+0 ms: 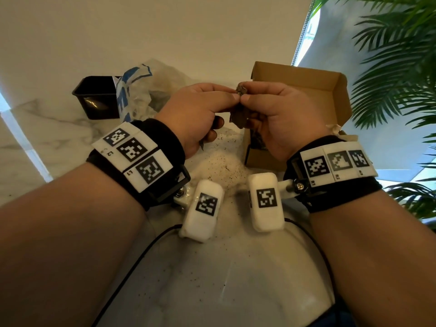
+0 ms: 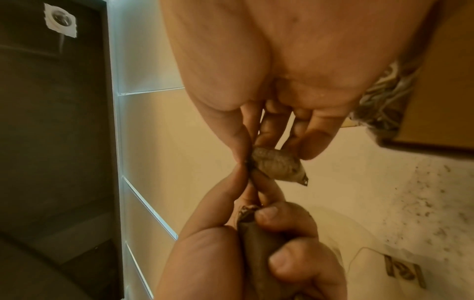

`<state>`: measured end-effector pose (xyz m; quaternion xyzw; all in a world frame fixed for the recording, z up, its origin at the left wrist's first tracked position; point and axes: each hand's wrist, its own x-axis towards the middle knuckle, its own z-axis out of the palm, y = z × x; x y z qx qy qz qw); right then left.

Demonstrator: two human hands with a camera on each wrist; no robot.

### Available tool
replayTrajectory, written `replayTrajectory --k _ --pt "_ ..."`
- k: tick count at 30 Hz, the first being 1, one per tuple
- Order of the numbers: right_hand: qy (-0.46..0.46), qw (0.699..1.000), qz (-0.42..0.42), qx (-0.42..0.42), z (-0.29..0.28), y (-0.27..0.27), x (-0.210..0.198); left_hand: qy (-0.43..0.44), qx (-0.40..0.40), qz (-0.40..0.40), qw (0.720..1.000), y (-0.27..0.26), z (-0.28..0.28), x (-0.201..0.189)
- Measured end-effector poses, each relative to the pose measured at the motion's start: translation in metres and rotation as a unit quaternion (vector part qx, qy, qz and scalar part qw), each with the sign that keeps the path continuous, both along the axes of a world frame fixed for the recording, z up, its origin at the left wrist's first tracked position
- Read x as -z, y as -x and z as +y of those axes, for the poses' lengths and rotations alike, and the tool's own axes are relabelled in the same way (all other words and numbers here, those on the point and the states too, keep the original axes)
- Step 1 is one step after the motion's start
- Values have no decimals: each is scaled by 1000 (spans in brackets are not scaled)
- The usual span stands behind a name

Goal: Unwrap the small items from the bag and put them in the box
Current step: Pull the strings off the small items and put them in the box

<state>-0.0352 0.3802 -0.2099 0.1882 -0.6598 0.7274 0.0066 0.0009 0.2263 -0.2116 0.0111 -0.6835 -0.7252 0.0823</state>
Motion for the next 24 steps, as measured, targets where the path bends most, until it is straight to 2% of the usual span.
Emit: replayTrajectory --k 7,14,16,19,21,24 --pt "11 1000 -7 6 1 1 0 9 -4 1 1000 1 1 0" --pt "-63 998 23 5 1 0 2 31 -10 -11 999 0 1 1" --pt "-46 998 21 44 6 1 -3 30 -11 -16 999 -1 2 0" --pt "7 987 -6 159 26 10 -12 24 -18 -50 998 -2 5 1" --pt "-17 974 -2 226 40 17 -12 11 -16 -78 997 -3 6 3" --pt "-55 961 -22 271 51 25 -10 4 -14 -103 995 -4 8 3"
